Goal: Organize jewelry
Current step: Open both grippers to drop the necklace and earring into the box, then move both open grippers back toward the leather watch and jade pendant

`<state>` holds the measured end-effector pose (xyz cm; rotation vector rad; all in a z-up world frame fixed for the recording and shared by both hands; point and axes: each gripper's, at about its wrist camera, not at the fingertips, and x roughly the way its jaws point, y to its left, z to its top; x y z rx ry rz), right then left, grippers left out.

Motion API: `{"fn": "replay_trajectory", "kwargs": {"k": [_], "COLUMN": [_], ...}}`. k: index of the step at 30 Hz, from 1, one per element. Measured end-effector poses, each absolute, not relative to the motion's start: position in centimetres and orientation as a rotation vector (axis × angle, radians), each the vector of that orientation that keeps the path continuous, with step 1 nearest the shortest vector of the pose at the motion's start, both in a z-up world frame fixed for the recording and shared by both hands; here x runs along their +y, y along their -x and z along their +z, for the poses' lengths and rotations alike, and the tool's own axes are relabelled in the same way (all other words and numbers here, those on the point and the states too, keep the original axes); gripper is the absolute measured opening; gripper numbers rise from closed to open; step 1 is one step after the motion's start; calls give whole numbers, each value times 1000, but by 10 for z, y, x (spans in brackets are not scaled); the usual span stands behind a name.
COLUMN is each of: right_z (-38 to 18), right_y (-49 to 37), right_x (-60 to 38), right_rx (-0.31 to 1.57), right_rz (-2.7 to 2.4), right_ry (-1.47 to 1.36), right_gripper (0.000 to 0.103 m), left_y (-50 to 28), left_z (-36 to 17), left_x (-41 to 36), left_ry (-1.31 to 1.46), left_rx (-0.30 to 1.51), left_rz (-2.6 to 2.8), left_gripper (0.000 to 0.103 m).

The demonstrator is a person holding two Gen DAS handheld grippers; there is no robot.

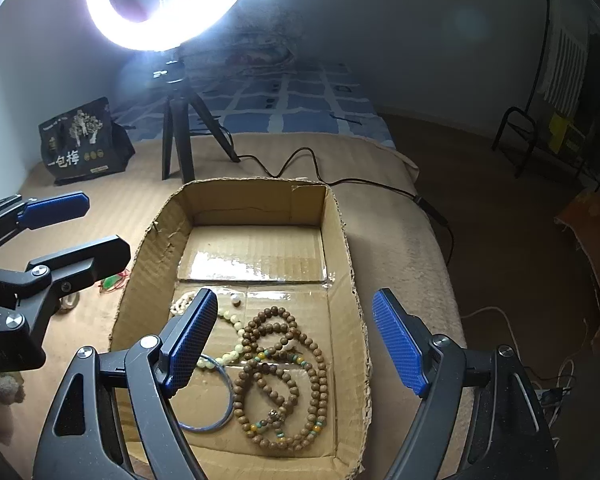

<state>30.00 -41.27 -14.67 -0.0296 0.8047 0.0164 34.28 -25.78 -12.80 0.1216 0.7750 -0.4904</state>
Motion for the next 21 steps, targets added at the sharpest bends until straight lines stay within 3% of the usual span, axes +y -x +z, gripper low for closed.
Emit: {"fn": "replay_trajectory", "kwargs": {"k": [21], "right_z": [-121], "right_y": [-283], "right_x": [-366], "right_rx": [796], "right_rz": [132], "right_ry": [-16], "right_gripper": [80], "left_y": [-334], "left_z": [-106], "left_x": [-175], "left_ry": [-86], "left_rx": [751], "left_rz": [-403], "left_gripper": [80]}}
